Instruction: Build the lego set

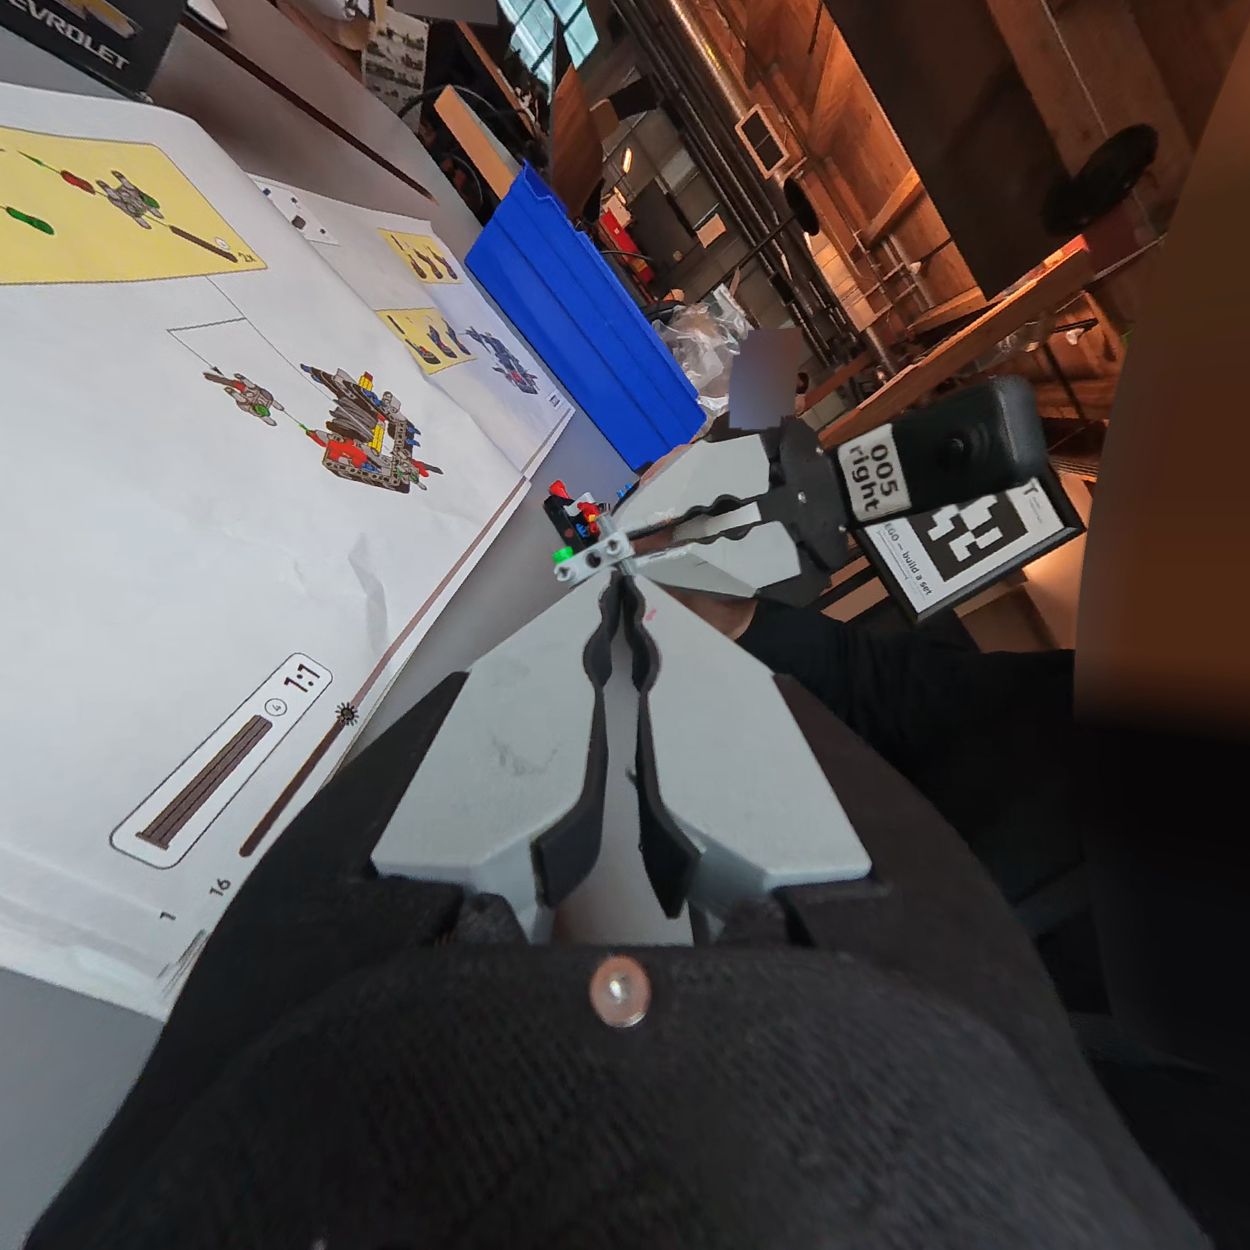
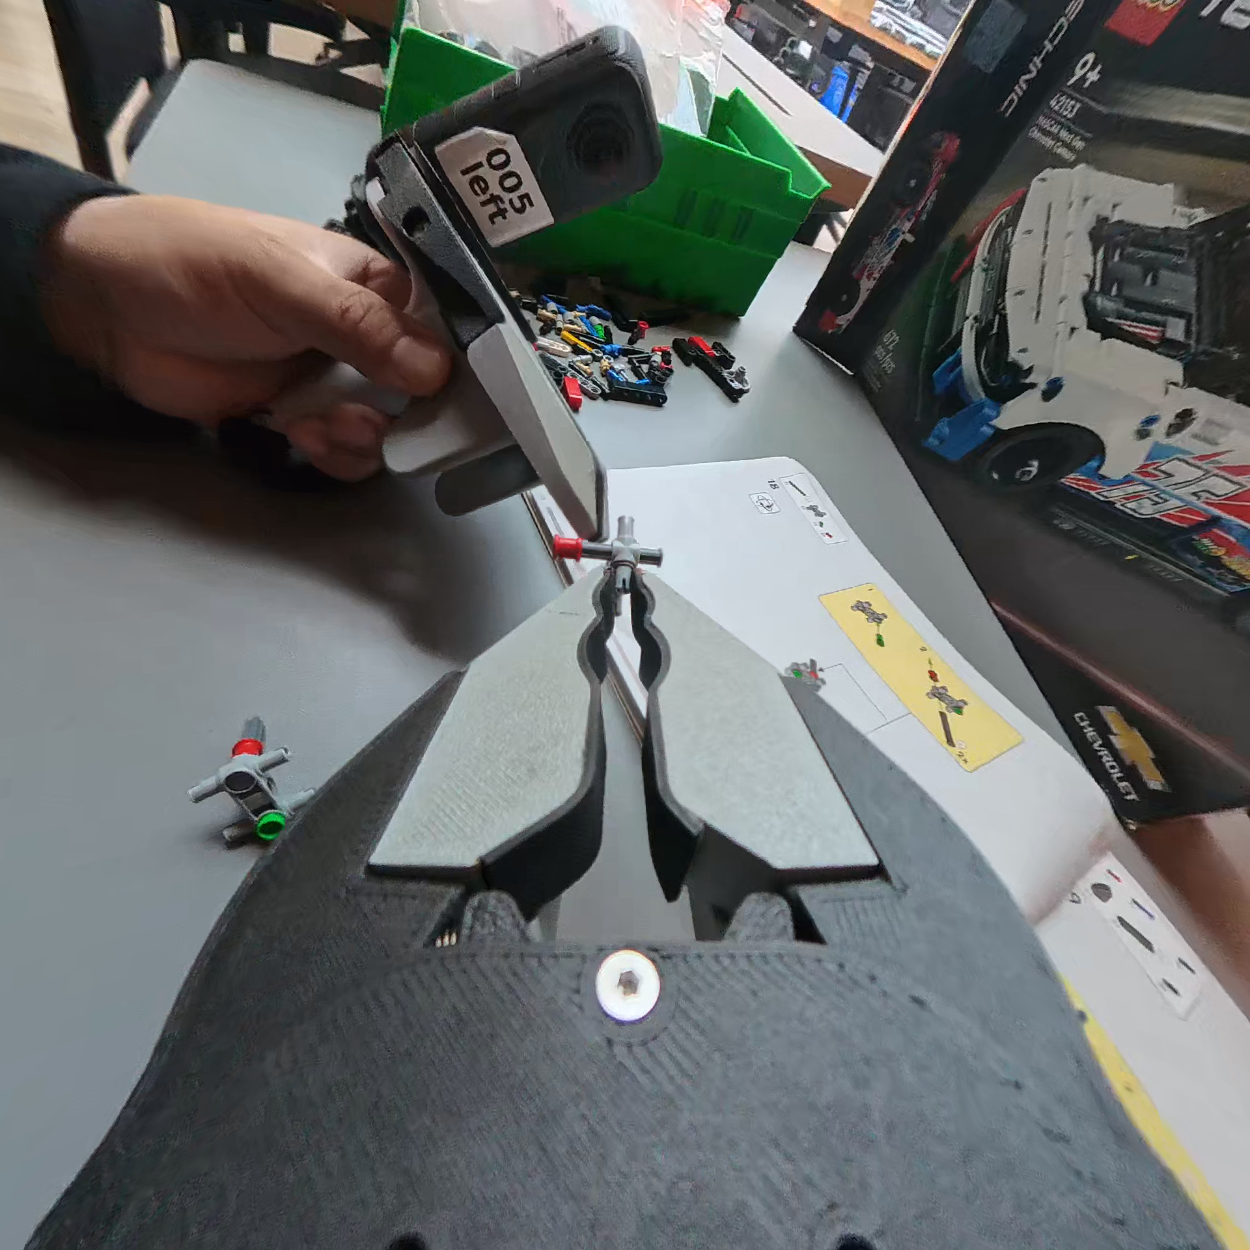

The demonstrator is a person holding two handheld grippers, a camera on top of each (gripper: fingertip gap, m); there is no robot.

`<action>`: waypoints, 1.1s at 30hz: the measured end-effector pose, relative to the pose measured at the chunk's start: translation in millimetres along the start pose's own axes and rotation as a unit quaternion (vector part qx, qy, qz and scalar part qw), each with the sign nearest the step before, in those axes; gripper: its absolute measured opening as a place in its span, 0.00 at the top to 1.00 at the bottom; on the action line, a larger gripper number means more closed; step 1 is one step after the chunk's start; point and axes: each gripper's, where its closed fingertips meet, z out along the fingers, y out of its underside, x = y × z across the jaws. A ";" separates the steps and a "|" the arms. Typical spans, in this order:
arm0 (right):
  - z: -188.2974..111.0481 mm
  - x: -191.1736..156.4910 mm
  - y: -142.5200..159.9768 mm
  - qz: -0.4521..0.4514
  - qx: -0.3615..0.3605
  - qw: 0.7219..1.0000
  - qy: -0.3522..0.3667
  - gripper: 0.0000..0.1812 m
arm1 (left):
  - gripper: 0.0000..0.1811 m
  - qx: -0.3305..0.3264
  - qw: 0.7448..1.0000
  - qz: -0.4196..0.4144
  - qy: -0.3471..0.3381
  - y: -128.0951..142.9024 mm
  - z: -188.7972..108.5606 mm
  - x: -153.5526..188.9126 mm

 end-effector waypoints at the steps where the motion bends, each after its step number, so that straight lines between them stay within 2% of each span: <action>1: 0.0 -1.1 -0.3 0.018 0.003 1.000 -0.012 0.99 | 1.00 0.011 1.000 0.004 0.006 -3.5 -2.9 2.2; 3: -1.0 -1.1 1.4 0.072 0.003 0.997 -0.041 0.99 | 1.00 0.018 0.999 0.031 -0.024 -8.2 -11.1 -3.0; 6: -3.4 -0.4 1.1 0.165 0.019 0.982 -0.096 0.99 | 1.00 -0.010 0.992 0.098 -0.075 -8.4 -16.9 -7.4; 8: -4.5 -3.4 2.0 0.225 0.025 0.964 -0.143 0.99 | 0.95 -0.029 0.987 0.133 -0.090 -7.4 -14.1 -5.8; 11: -9.2 -2.4 -3.9 0.271 0.047 0.945 -0.178 0.99 | 0.93 -0.045 0.983 0.154 -0.084 -6.4 -8.2 0.3; 17: -14.4 -15.0 -13.6 0.241 0.050 0.948 -0.204 0.99 | 0.92 -0.072 0.981 0.174 -0.038 -1.1 -0.3 16.4; 19: -13.2 -18.4 -12.4 0.227 0.042 0.951 -0.203 0.99 | 0.97 -0.089 0.979 0.180 -0.026 4.3 1.9 19.6; 22: -15.4 -22.6 -12.9 0.222 0.045 0.949 -0.218 0.99 | 0.97 -0.091 0.979 0.182 -0.015 8.2 1.5 21.7; 29: -26.8 -37.7 -21.0 0.179 0.067 0.944 -0.268 0.99 | 0.98 -0.105 0.979 0.159 0.072 18.6 0.1 40.4; 33: -24.5 -40.7 -17.4 0.171 0.061 0.947 -0.263 0.99 | 0.99 -0.117 0.970 0.209 0.043 22.8 -1.3 36.6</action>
